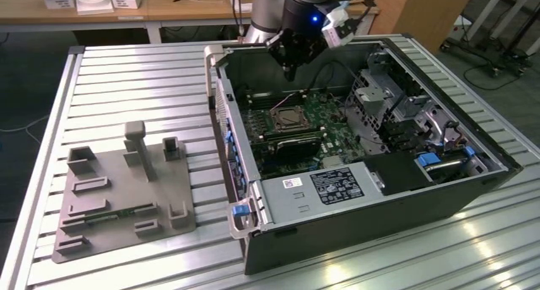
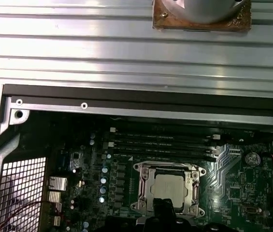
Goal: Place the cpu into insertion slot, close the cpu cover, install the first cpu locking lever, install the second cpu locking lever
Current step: 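Install the first cpu locking lever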
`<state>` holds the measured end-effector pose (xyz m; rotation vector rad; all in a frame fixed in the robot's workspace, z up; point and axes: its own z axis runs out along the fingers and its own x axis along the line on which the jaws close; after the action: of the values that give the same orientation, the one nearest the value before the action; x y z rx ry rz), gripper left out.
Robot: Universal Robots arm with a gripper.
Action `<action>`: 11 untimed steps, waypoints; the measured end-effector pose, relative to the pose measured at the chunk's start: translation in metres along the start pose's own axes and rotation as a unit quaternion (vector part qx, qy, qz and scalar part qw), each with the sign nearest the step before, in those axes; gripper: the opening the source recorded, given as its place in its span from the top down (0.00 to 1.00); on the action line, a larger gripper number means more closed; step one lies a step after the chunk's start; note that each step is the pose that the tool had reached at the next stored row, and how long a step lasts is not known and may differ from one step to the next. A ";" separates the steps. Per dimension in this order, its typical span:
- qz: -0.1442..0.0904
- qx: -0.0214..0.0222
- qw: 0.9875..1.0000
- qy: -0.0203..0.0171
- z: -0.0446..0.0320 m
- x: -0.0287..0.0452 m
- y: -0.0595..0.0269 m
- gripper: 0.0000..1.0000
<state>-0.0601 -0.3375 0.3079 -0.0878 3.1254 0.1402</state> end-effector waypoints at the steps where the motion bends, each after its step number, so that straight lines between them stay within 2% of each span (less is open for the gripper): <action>1: 0.000 0.000 1.000 0.000 0.0018 0.0000 0.0005 0.90; 11: 0.000 0.000 1.000 0.000 0.0205 0.0000 0.0038 0.90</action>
<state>-0.0601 -0.3318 0.2878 -0.0878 3.1255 0.1399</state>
